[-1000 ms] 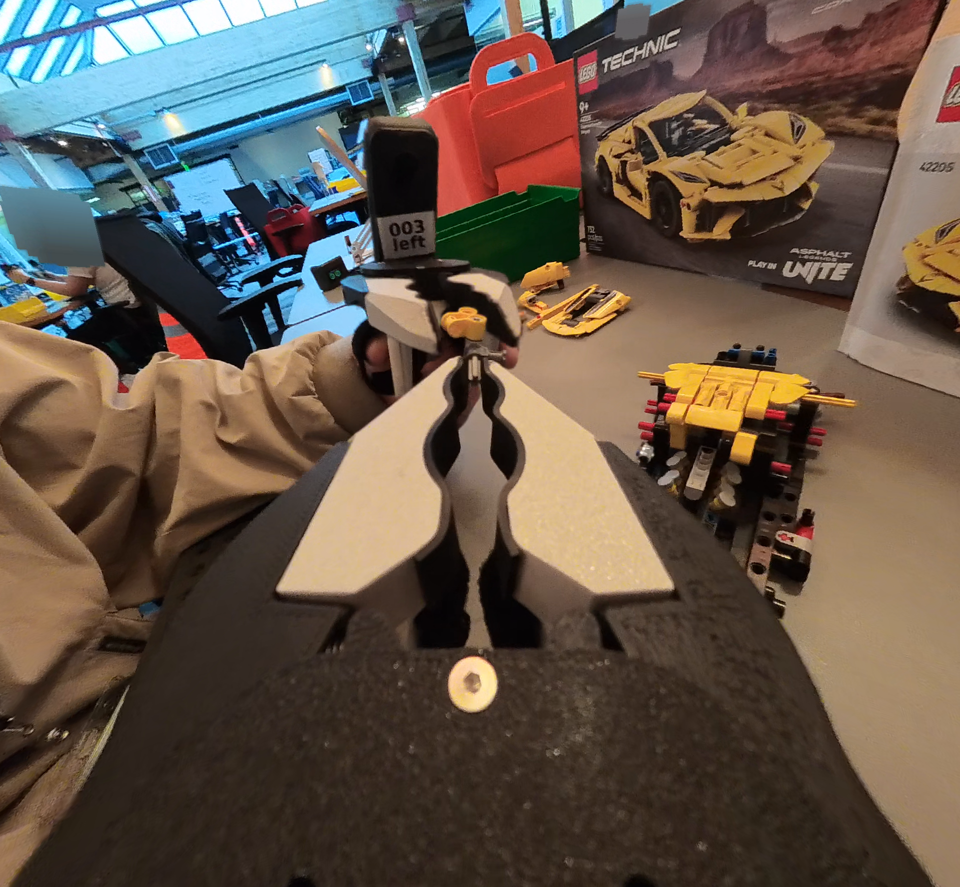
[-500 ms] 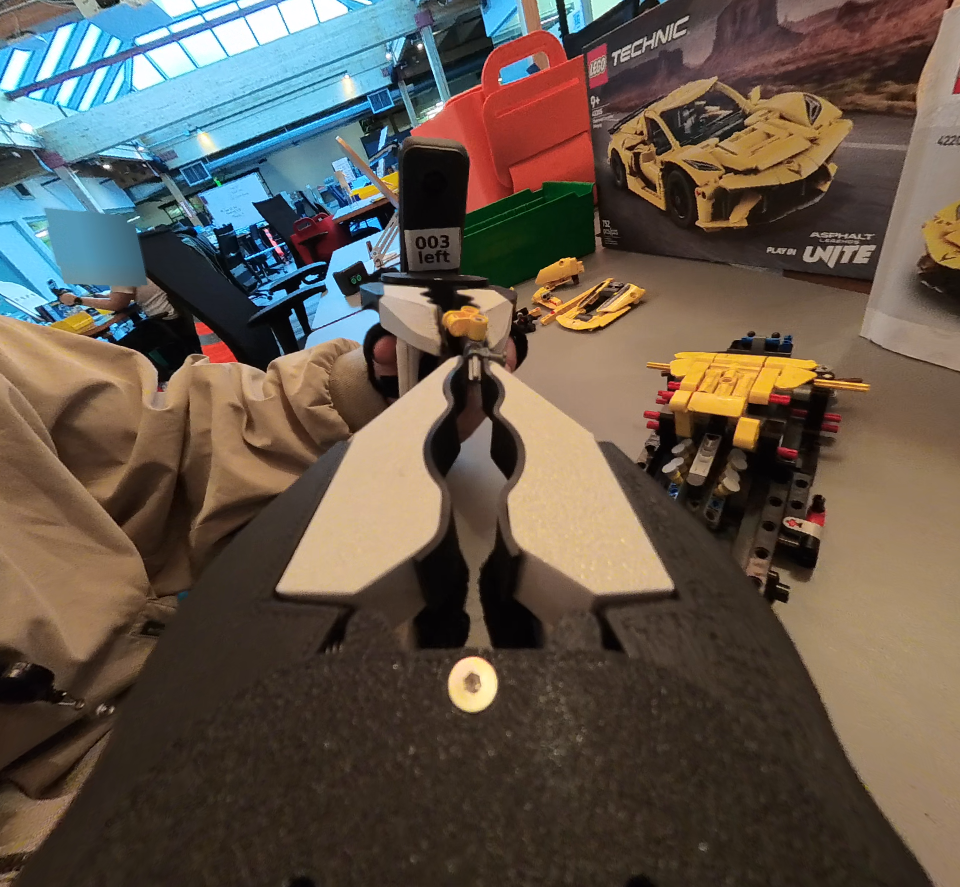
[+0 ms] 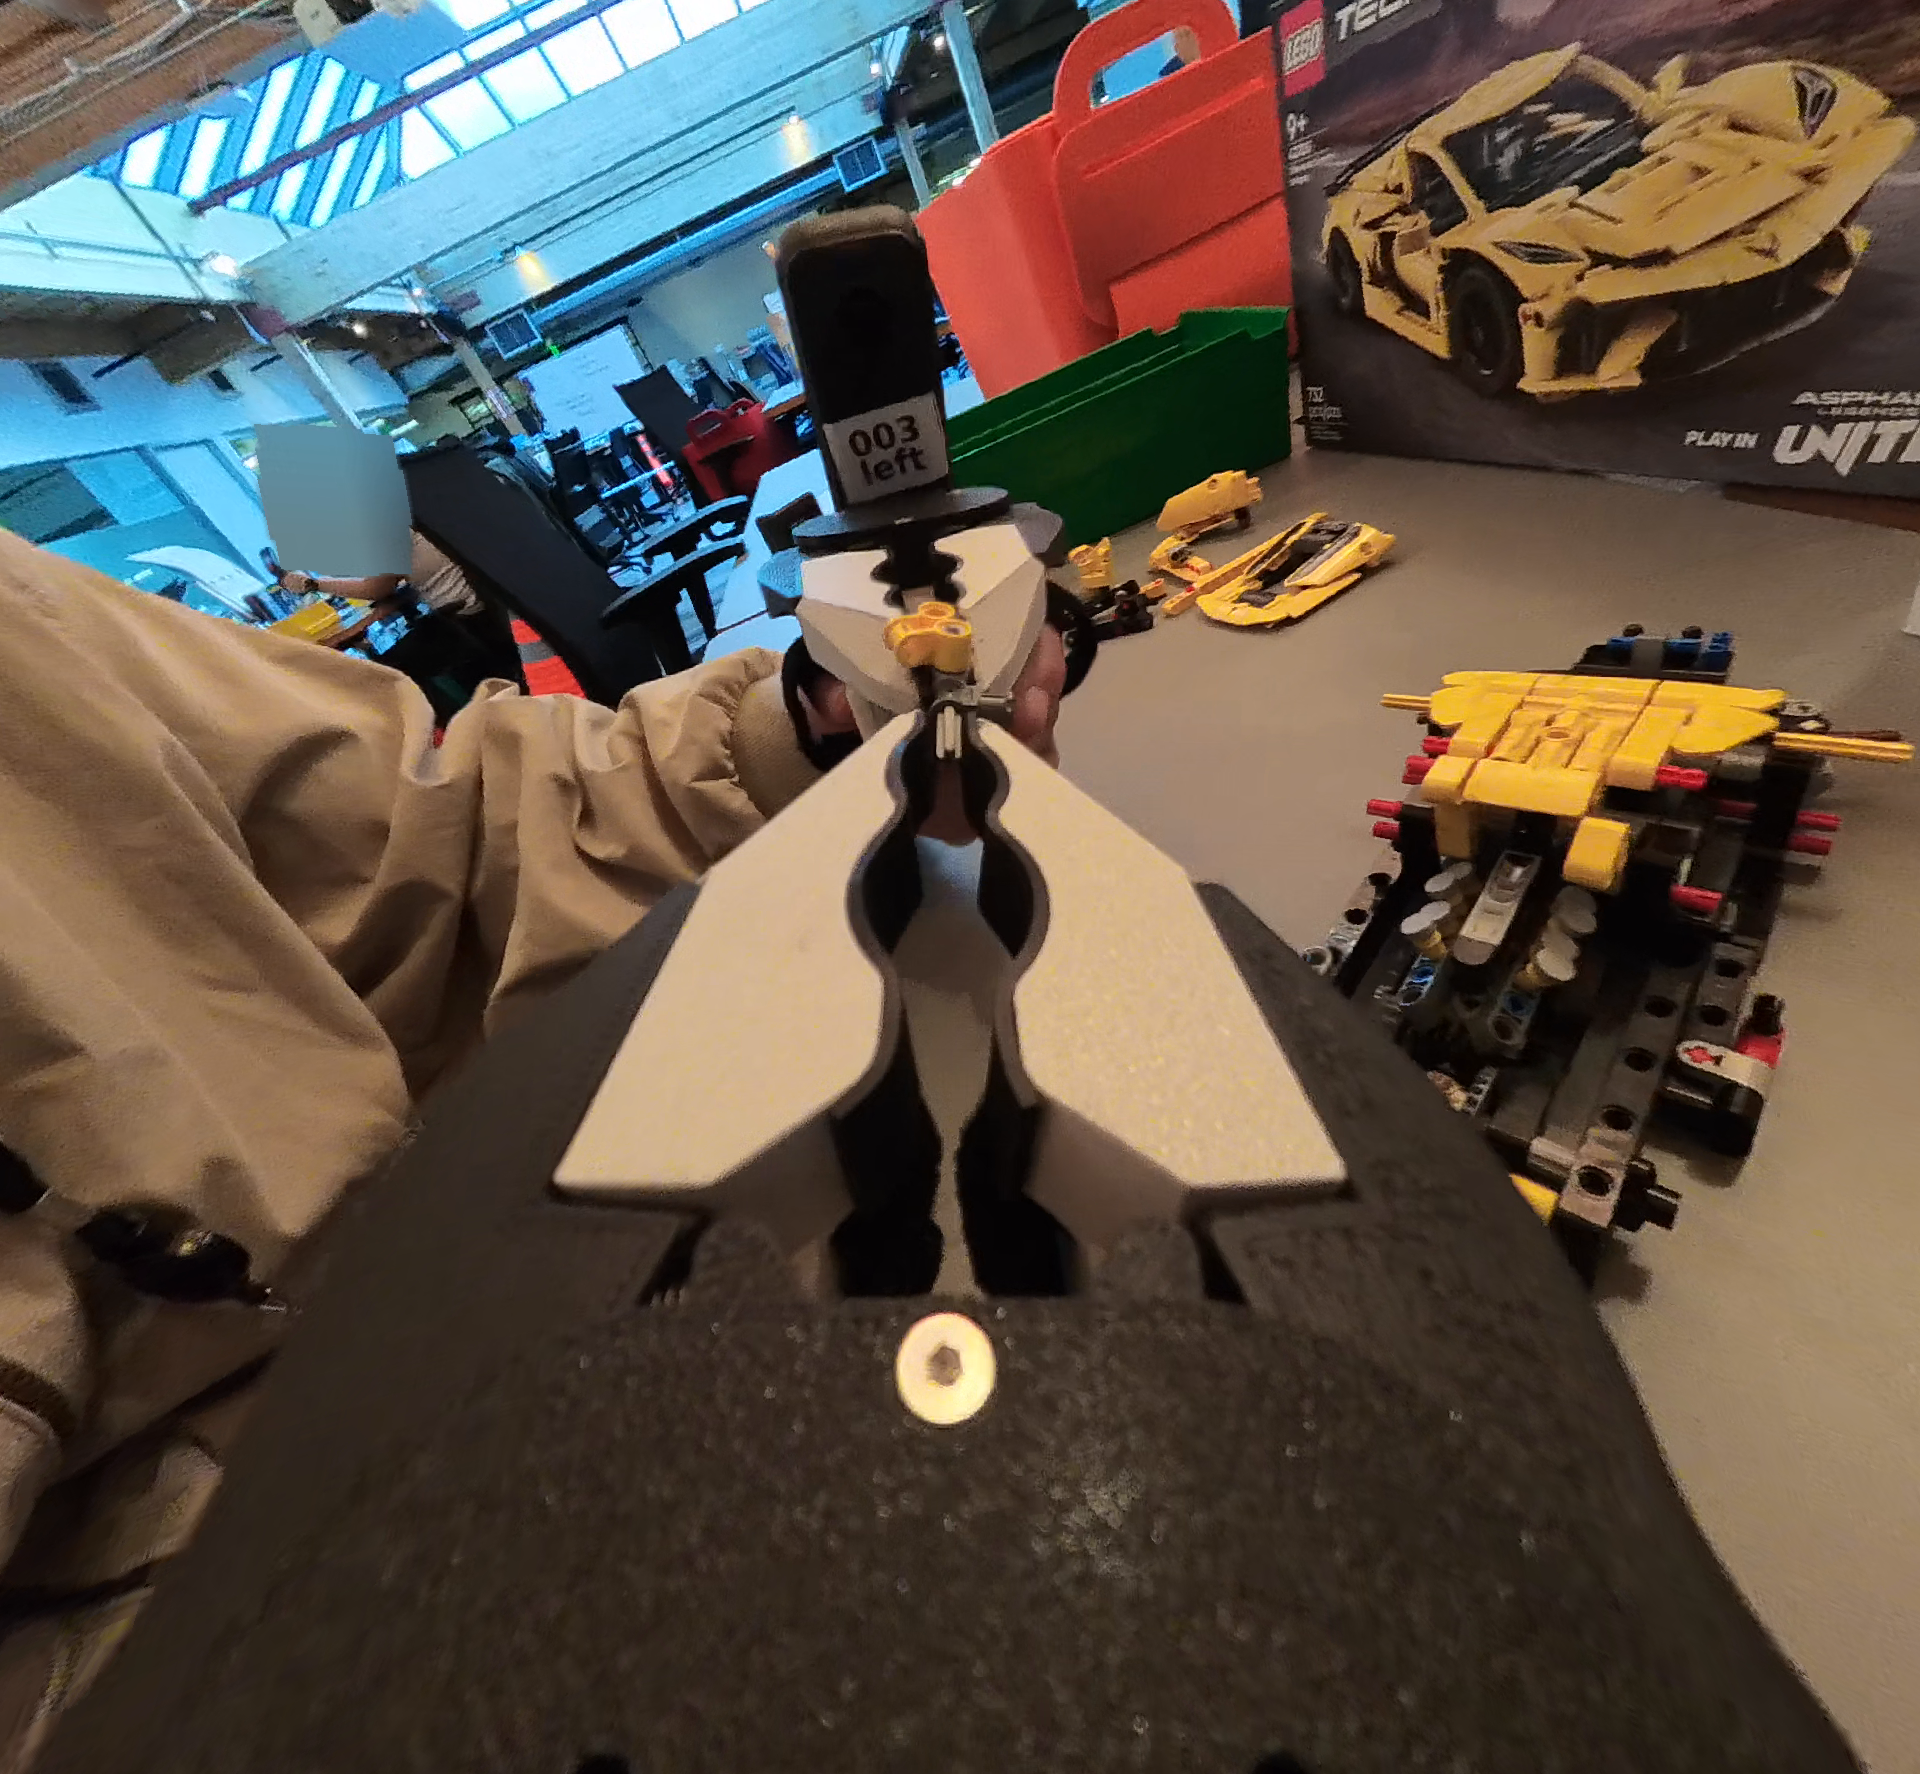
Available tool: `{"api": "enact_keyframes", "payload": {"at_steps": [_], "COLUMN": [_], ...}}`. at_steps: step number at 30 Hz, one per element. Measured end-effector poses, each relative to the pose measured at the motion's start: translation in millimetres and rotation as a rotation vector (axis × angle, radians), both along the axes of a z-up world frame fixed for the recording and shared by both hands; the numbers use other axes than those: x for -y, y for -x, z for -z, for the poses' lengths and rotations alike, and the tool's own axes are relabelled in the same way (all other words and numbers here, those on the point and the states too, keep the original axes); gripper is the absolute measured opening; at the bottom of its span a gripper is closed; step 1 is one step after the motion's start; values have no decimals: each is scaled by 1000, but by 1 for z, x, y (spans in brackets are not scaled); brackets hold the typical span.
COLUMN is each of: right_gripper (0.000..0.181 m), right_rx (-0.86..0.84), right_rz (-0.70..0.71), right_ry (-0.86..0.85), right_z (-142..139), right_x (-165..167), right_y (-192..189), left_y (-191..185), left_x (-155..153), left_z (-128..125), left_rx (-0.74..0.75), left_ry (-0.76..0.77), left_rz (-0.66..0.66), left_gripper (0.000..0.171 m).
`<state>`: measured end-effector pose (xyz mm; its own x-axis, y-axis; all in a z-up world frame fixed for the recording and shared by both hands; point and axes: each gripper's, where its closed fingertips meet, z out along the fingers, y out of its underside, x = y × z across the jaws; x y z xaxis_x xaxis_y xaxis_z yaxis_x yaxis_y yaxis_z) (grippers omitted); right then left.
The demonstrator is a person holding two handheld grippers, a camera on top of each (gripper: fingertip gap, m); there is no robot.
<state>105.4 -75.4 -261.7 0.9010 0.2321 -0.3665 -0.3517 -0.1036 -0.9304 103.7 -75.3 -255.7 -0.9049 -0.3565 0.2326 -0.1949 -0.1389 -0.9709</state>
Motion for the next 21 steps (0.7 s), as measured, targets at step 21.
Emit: {"api": "enact_keyframes", "payload": {"at_steps": [21], "right_gripper": [24], "right_rx": [-4], "right_rz": [-55], "right_ry": [-21], "right_z": [0], "right_x": [2], "right_y": [12], "left_y": [13], "left_x": [12], "left_z": [-1], "left_rx": [135], "left_ry": [-71], "left_rz": [2], "left_gripper": [6]}}
